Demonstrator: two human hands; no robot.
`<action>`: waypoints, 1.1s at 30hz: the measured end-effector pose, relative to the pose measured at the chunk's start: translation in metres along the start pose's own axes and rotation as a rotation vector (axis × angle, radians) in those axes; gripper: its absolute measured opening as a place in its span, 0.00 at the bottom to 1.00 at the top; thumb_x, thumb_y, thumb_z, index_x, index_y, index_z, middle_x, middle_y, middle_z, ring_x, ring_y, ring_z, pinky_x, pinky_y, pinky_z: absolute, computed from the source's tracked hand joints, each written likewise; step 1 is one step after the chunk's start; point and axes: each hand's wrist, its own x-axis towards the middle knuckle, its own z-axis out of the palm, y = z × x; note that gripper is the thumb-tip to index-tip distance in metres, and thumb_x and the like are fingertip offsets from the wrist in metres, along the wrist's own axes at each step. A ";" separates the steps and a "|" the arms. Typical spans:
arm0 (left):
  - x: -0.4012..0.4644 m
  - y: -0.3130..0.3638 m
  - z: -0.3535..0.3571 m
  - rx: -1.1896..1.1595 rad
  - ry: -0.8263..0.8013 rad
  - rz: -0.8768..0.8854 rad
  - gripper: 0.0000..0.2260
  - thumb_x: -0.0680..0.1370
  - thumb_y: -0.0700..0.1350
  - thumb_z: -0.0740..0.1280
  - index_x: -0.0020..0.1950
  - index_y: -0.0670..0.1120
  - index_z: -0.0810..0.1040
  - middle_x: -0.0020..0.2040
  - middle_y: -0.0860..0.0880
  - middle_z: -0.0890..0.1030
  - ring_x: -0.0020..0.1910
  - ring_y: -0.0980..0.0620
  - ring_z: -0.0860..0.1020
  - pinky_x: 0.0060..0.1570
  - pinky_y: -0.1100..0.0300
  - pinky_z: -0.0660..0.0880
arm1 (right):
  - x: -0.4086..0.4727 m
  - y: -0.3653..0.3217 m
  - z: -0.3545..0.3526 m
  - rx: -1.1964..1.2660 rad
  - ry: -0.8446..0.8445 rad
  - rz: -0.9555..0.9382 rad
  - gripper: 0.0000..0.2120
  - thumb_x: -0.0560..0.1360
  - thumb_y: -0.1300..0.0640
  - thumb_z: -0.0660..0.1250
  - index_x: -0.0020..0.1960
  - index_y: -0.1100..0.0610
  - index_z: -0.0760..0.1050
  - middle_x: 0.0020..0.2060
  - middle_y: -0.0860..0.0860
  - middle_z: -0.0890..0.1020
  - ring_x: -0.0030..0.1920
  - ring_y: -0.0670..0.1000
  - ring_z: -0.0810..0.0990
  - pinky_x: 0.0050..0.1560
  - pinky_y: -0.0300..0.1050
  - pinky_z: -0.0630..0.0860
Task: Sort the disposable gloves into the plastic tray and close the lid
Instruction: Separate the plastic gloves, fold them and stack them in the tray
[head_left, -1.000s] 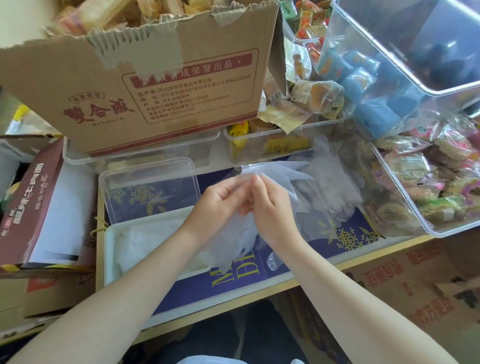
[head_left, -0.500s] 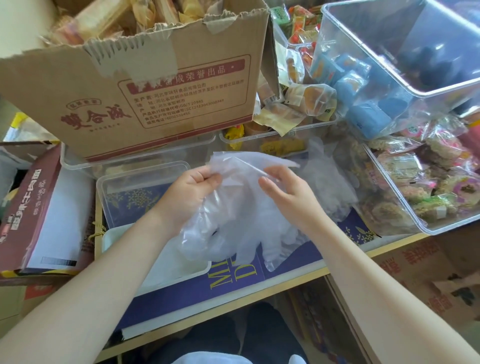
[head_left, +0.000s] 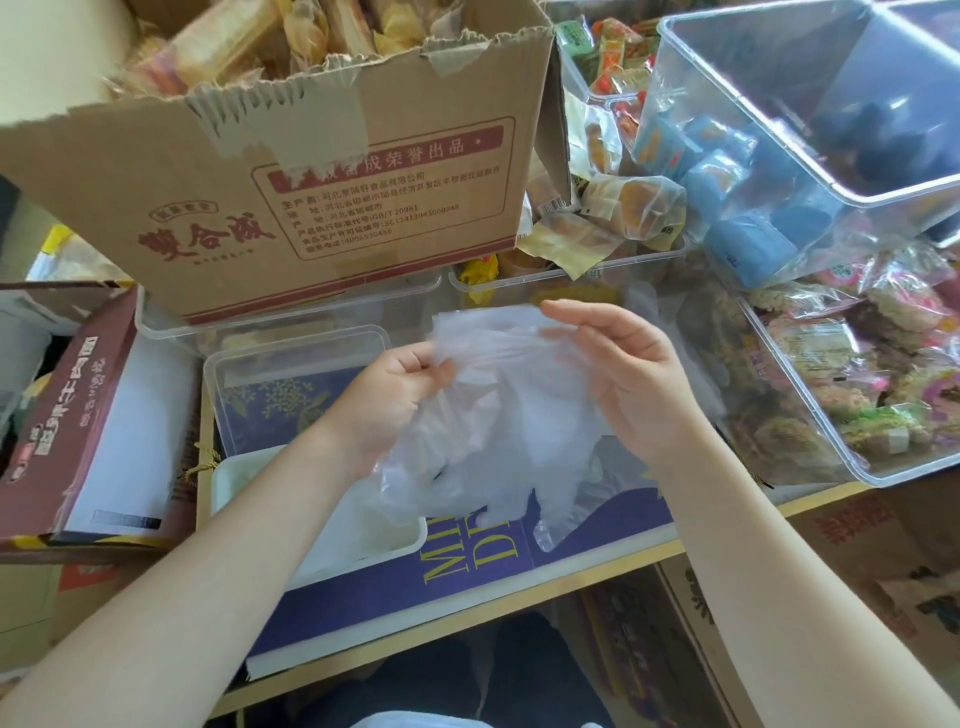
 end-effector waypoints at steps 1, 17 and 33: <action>0.001 0.001 0.000 0.004 0.006 -0.004 0.08 0.79 0.39 0.61 0.49 0.44 0.80 0.41 0.53 0.85 0.41 0.58 0.82 0.40 0.68 0.76 | -0.001 0.000 -0.001 -0.051 0.027 -0.028 0.11 0.72 0.65 0.69 0.48 0.51 0.84 0.50 0.47 0.84 0.49 0.47 0.81 0.51 0.39 0.76; 0.003 0.020 0.001 0.112 -0.028 -0.081 0.20 0.79 0.36 0.59 0.37 0.53 0.85 0.41 0.56 0.85 0.44 0.59 0.81 0.48 0.69 0.73 | 0.000 0.028 -0.036 -0.022 -0.123 0.413 0.23 0.59 0.47 0.79 0.48 0.58 0.81 0.43 0.54 0.84 0.43 0.51 0.83 0.43 0.42 0.80; 0.040 -0.074 0.025 0.448 -0.198 -0.596 0.07 0.81 0.39 0.58 0.47 0.40 0.74 0.37 0.42 0.79 0.26 0.53 0.79 0.24 0.63 0.74 | 0.004 0.080 -0.108 -0.306 0.093 0.641 0.09 0.75 0.71 0.61 0.46 0.59 0.75 0.26 0.48 0.78 0.29 0.48 0.76 0.33 0.45 0.75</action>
